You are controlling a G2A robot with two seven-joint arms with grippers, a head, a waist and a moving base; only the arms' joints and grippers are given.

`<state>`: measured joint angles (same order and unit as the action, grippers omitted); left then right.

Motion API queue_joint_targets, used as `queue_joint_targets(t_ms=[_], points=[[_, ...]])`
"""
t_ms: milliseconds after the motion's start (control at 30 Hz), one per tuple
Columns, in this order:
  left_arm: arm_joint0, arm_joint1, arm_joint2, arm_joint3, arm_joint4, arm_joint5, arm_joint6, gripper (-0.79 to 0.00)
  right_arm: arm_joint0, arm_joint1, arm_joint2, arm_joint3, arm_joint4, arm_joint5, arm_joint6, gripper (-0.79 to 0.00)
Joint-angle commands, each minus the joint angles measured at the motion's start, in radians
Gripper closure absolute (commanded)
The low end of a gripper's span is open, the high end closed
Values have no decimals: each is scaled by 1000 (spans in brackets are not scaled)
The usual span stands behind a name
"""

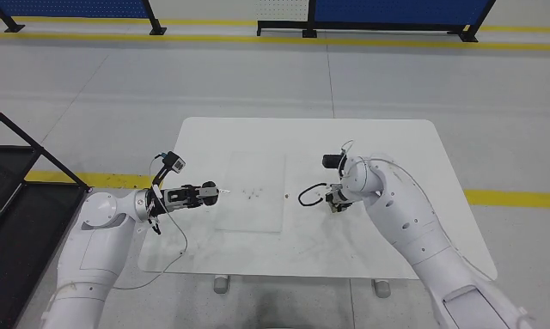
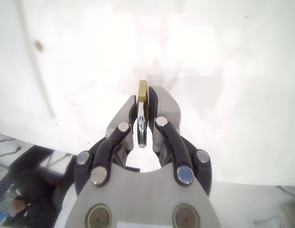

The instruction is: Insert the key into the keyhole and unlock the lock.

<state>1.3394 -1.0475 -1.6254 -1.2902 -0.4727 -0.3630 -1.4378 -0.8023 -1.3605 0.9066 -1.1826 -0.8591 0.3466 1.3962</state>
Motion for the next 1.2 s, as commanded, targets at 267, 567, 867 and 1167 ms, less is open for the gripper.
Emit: queue_joint_targets(t_ms=[267, 567, 867, 1167], points=[[0, 0, 0, 0, 0, 0, 0, 0, -189, 69, 304, -118, 304, -243, -17, 0], [0, 0, 0, 0, 0, 0, 0, 0, -292, 81, 411, -131, 674, -431, -73, 0], [0, 0, 0, 0, 0, 0, 0, 0, -317, 85, 437, -138, 952, -514, -56, 0], [0, 0, 0, 0, 0, 0, 0, 0, -346, 92, 439, -170, 1103, -508, -54, 0]])
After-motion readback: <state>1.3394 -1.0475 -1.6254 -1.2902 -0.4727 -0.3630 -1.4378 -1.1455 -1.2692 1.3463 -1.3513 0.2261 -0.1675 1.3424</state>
